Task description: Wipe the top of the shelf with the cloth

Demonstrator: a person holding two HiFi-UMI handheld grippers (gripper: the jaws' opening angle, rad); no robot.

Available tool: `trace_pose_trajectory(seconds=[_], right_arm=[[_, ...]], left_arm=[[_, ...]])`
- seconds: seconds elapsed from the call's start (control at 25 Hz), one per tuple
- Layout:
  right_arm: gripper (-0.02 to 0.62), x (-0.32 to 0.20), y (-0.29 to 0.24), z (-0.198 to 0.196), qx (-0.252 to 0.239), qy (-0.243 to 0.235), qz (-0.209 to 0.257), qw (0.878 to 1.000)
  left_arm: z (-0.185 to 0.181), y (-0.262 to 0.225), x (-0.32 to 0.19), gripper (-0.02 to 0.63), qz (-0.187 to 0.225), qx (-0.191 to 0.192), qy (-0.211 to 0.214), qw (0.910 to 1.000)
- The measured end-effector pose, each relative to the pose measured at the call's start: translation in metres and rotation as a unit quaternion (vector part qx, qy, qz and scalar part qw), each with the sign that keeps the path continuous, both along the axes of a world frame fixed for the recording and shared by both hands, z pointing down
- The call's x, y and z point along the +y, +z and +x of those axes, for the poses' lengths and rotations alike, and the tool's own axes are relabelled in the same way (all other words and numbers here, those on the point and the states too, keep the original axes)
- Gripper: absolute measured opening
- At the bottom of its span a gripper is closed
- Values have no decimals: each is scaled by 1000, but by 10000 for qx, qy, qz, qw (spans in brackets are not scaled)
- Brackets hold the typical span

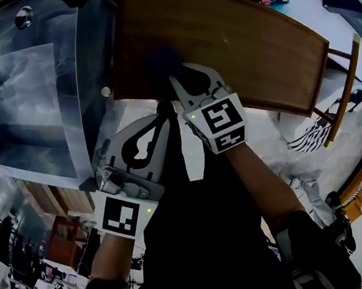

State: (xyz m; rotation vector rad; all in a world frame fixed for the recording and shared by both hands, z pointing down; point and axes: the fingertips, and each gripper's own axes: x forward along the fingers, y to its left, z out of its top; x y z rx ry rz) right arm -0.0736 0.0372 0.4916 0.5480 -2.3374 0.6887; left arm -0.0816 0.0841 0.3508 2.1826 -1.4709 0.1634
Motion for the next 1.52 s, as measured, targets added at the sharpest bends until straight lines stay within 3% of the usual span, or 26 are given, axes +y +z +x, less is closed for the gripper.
trace_pose_trajectory(seconds=[0.32, 0.64, 1.52], right_arm=[[66, 21, 5, -42, -39, -281, -40, 9996], [66, 37, 17, -55, 6, -365, -104, 9993], [66, 17, 16, 11, 18, 202, -102, 9997]], left_arm=[[-33, 8, 19, 20, -14, 53, -282, 9996], [-44, 18, 33, 20, -66, 95, -379, 9992], [21, 18, 16, 20, -36, 100, 188, 9998]])
